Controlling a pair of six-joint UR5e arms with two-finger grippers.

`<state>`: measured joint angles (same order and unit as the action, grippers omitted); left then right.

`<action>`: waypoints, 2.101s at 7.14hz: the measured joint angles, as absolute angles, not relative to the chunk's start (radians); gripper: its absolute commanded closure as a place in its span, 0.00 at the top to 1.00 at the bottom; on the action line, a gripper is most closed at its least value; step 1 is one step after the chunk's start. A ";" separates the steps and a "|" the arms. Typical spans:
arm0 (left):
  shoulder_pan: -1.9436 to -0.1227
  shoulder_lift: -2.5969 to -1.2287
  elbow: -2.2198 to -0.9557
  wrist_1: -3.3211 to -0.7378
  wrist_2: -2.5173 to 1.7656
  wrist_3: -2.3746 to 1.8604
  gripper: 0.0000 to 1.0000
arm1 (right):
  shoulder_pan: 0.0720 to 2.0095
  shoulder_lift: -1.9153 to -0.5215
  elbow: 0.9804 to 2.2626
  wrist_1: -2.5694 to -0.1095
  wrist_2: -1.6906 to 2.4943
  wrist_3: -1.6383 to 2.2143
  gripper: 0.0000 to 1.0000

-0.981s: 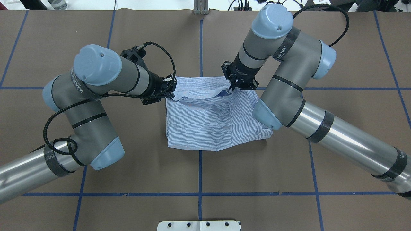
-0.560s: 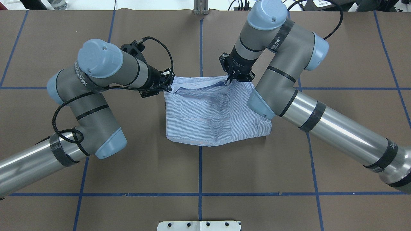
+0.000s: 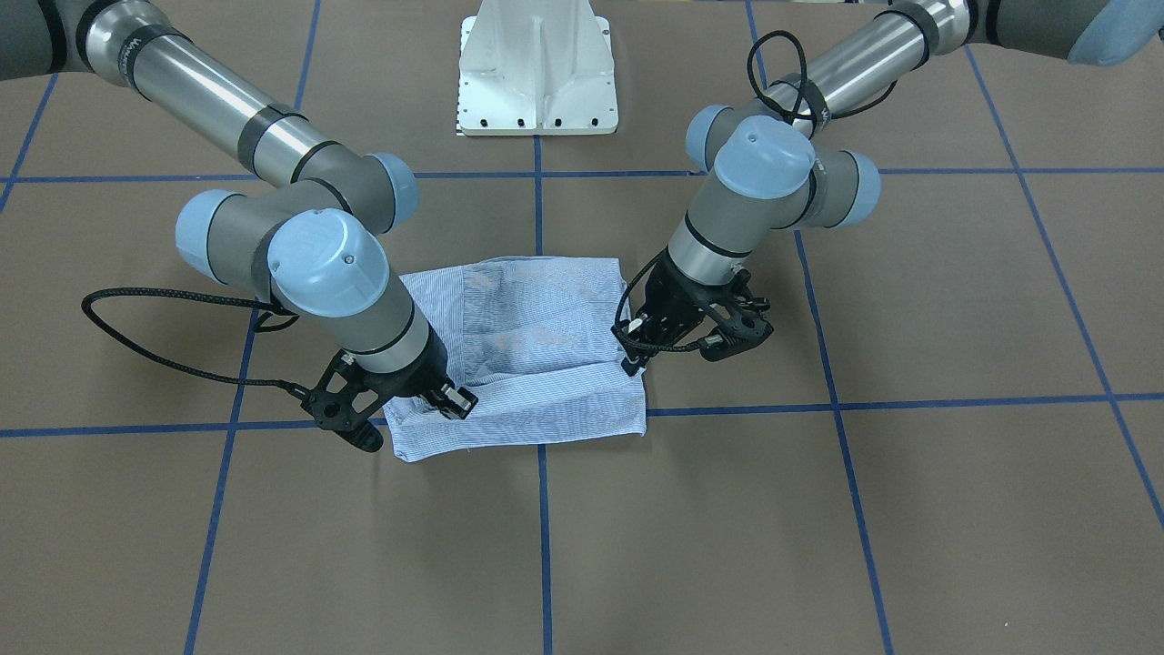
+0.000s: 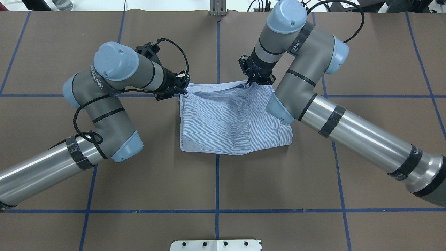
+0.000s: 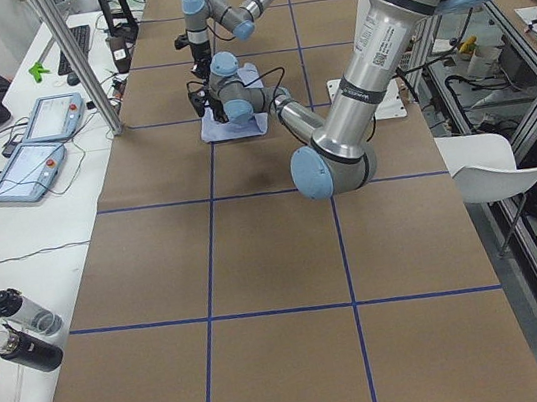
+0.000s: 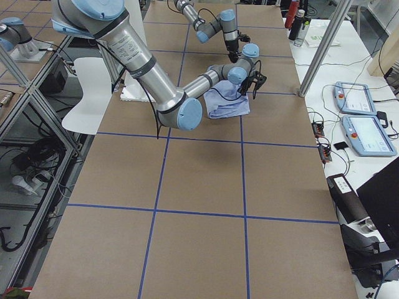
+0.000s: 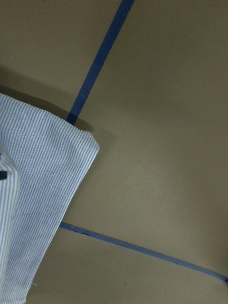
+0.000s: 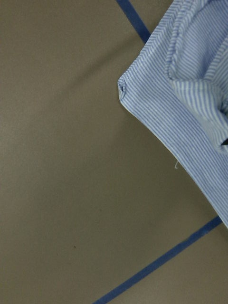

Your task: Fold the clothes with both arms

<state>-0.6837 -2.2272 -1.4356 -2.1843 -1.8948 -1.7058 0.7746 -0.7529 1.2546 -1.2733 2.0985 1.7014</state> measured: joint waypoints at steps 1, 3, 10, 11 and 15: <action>-0.684 -2.234 -1.408 -2.212 -1.894 -1.706 0.00 | 0.775 -0.745 1.241 -1.272 2.099 1.701 0.00; -0.684 -2.237 -1.382 -2.244 -1.893 -1.706 0.51 | 0.775 -0.742 1.233 -1.272 2.101 1.700 0.99; -0.803 -2.246 -1.386 -2.200 -1.982 -1.654 0.99 | 0.857 -0.773 1.253 -1.207 2.230 1.567 1.00; -0.812 -2.239 -1.410 -2.150 -1.998 -1.621 0.99 | 0.851 -0.781 1.277 -1.191 2.222 1.561 1.00; -0.894 -2.054 -1.724 -1.881 -2.006 -1.207 0.99 | 0.881 -0.884 1.431 -1.245 2.189 1.299 1.00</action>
